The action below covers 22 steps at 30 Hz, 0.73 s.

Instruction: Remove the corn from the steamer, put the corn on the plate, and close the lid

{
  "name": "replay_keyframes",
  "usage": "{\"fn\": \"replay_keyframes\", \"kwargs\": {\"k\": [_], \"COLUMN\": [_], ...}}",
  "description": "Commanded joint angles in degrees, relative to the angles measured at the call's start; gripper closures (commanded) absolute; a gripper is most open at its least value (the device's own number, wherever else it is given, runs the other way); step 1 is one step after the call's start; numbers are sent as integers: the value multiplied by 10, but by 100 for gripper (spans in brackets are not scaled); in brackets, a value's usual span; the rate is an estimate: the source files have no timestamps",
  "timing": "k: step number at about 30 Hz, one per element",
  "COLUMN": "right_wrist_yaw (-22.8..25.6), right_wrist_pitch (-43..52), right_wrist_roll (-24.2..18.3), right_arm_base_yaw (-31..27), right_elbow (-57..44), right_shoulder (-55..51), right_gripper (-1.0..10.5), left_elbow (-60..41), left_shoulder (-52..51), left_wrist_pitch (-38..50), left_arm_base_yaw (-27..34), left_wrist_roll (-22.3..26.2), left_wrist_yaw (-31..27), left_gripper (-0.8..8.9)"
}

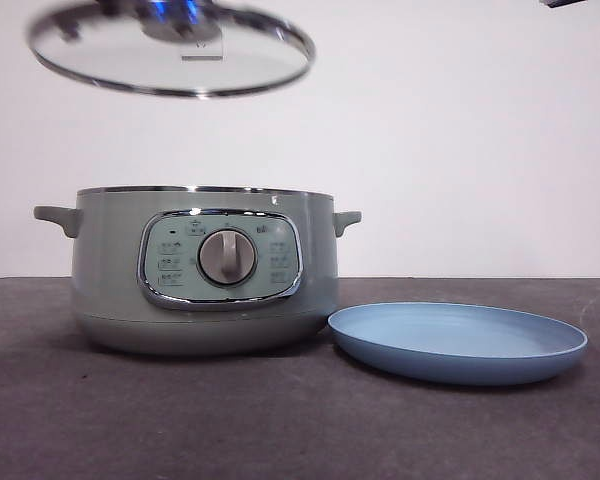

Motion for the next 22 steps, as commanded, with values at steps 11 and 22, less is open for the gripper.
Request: {"fn": "replay_keyframes", "kwargs": {"k": [11,22], "right_wrist_yaw": [30,43], "right_wrist_pitch": [35,151], "right_wrist_roll": [-3,77], "right_arm_base_yaw": [2,44], "right_elbow": [1,1], "right_shoulder": [2,42], "right_gripper": [469,464], "left_elbow": [-9,-133], "left_shoulder": [-171,-334], "left_wrist_pitch": [-72,-111], "left_arm_base_yaw": [20,19], "left_wrist_roll": [15,2], "left_wrist_yaw": [0,-8], "left_gripper": [822,822]}}
